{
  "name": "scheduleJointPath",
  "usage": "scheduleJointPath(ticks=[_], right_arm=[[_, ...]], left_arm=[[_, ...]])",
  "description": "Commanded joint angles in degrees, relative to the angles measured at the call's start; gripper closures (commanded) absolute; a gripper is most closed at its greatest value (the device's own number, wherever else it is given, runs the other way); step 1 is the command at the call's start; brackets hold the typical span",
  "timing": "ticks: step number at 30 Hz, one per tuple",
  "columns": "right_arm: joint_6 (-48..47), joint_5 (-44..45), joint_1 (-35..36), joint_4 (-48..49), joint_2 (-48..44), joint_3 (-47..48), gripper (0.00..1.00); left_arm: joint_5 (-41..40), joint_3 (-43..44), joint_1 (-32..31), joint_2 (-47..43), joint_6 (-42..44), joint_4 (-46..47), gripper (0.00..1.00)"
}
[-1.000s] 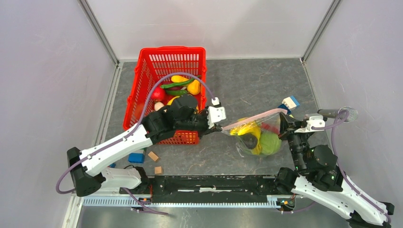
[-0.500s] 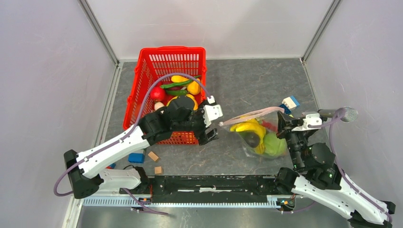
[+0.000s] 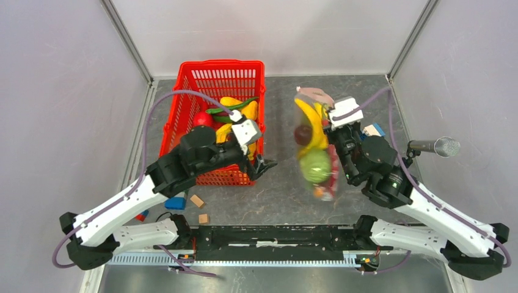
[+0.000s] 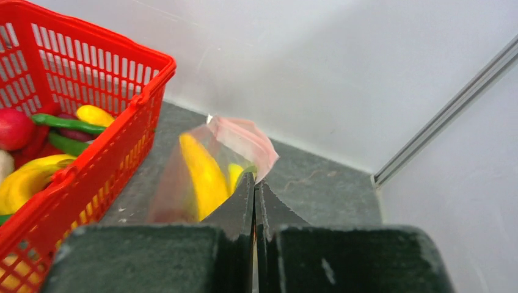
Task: Place the food in the zip-top bag and seal the zipper
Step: Place the zipper food storage bag at the center of the board.
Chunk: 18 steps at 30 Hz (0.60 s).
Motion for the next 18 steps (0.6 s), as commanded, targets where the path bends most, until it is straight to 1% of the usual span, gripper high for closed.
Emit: scheduleJointPath(ticks=[1, 3, 5, 8, 10, 11, 13, 18], right_arm=[[-11.0, 0.3, -2.7, 10.8, 4.7, 5.7, 1.0], [-10.4, -1.6, -6.0, 9.9, 7.3, 7.8, 1.0], [-8.3, -6.5, -9.7, 8.9, 9.2, 9.0, 1.0], [-5.5, -11.0, -15.1, 8.4, 11.3, 9.4, 1.0], [-3.2, -13.2, -18.5, 6.4, 13.2, 10.7, 1.0], [-1.9, -15.6, -19.7, 3.9, 13.7, 11.4, 1.0], [0.4, -21.7, -20.9, 2.2, 14.0, 11.3, 1.0], [6.9, -36.3, -20.9, 2.9, 11.6, 8.1, 1.0]], left_arm=[[-5.8, -2.0, 0.3, -5.0, -3.9, 4.4, 0.0], [-7.1, -2.6, 0.2, -6.5, -4.2, 4.3, 0.0], [-7.7, -2.9, 0.3, -7.5, -4.5, 4.0, 0.0], [-8.5, -3.4, 0.2, -8.6, -4.7, 3.8, 0.0], [-8.7, -3.8, 0.3, -9.2, -4.7, 3.8, 0.0], [-8.7, -3.9, 0.3, -9.4, -4.7, 3.6, 0.0], [-8.6, -4.1, 0.3, -9.9, -4.8, 3.3, 0.0], [-11.0, -4.5, 0.2, -10.3, -4.2, 3.7, 0.0]])
